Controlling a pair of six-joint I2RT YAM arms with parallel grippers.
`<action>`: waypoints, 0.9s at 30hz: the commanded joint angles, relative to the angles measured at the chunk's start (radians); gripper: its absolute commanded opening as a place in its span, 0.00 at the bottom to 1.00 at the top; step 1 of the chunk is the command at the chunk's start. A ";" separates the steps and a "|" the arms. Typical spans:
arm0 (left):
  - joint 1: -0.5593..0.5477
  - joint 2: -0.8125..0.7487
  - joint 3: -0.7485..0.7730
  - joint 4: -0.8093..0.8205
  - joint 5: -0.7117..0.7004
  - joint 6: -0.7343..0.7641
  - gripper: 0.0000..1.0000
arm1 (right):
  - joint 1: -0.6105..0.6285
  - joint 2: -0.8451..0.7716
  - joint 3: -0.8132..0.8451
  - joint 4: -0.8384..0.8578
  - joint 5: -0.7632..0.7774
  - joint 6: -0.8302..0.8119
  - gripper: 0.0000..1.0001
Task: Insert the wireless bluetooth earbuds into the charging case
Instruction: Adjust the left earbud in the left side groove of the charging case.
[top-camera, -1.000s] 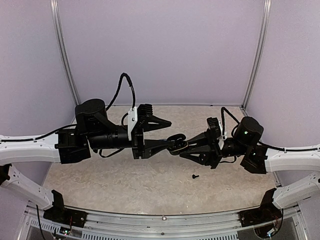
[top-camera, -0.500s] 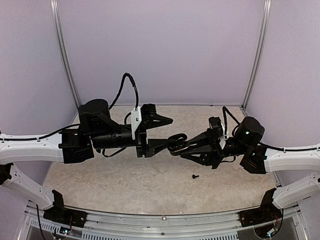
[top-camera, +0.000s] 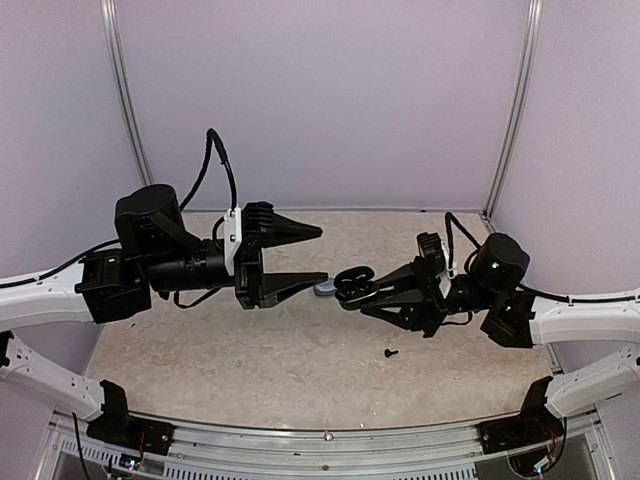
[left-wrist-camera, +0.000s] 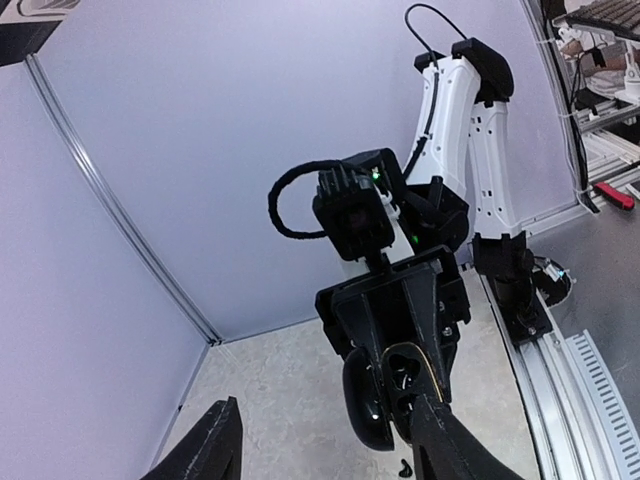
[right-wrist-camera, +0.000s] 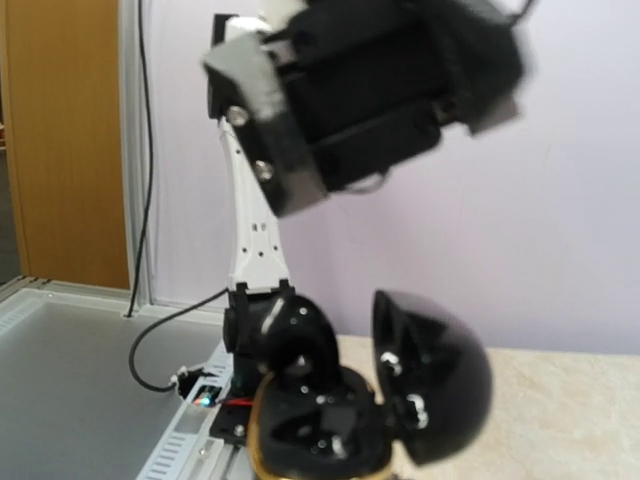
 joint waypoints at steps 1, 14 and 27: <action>-0.057 -0.027 0.053 -0.242 -0.046 0.147 0.53 | 0.009 -0.025 0.038 -0.098 0.058 -0.027 0.00; -0.090 0.031 0.110 -0.400 -0.199 0.203 0.34 | 0.010 -0.004 0.149 -0.376 0.125 -0.100 0.00; -0.090 0.043 0.097 -0.363 -0.227 0.210 0.27 | 0.011 0.004 0.159 -0.400 0.107 -0.124 0.00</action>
